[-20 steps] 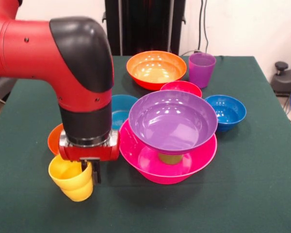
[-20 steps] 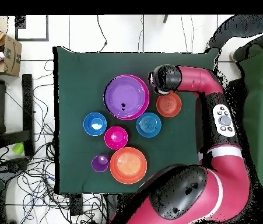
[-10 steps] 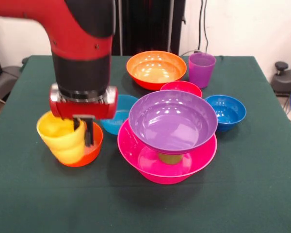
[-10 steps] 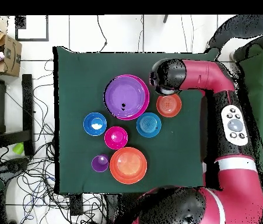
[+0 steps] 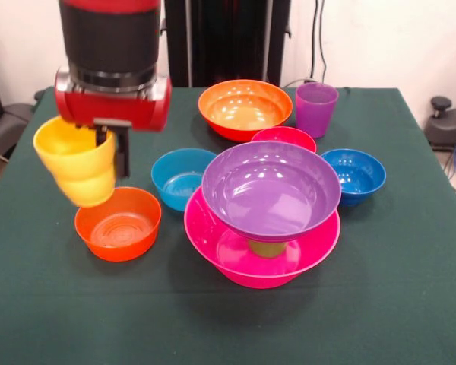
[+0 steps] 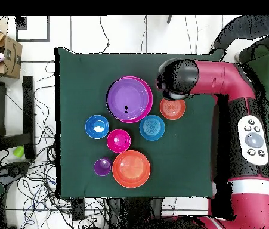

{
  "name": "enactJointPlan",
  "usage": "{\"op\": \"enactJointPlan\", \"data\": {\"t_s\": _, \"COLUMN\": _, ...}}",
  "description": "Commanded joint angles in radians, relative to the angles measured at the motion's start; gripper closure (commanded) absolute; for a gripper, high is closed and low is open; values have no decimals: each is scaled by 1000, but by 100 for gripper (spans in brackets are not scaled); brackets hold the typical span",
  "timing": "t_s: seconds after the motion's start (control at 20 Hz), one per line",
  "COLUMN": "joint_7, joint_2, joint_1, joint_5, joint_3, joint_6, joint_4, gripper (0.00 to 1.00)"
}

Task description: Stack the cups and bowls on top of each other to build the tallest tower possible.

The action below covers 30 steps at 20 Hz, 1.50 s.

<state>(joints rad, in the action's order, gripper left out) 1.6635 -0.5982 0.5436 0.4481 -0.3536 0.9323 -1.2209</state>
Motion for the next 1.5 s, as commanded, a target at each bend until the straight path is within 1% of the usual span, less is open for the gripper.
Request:
{"op": "enactJointPlan", "data": {"t_s": 0.05, "joint_7": 121, "joint_2": -110, "joint_1": -55, "joint_5": -68, "joint_3": 45, "joint_6": 79, "joint_4": -252, "gripper": 100}}
{"op": "enactJointPlan", "data": {"t_s": 0.25, "joint_7": 169, "joint_2": -137, "joint_1": -72, "joint_5": -112, "joint_3": 67, "joint_6": 32, "joint_4": -328, "gripper": 100}}
{"op": "enactJointPlan", "data": {"t_s": 0.5, "joint_7": 208, "joint_2": -153, "joint_1": -97, "joint_5": -159, "joint_3": 89, "joint_6": -4, "joint_4": -385, "gripper": 100}}
{"op": "enactJointPlan", "data": {"t_s": 0.9, "joint_7": 262, "joint_2": -129, "joint_1": -155, "joint_5": -187, "joint_3": 131, "joint_6": -52, "joint_4": -385, "gripper": 100}}
{"op": "enactJointPlan", "data": {"t_s": 1.35, "joint_7": 390, "joint_2": -110, "joint_1": -238, "joint_5": -221, "joint_3": 164, "joint_6": -138, "joint_4": -418, "gripper": 100}}
{"op": "enactJointPlan", "data": {"t_s": 1.5, "joint_7": 416, "joint_2": -106, "joint_1": -262, "joint_5": -227, "joint_3": 180, "joint_6": -151, "joint_4": -417, "gripper": 100}}
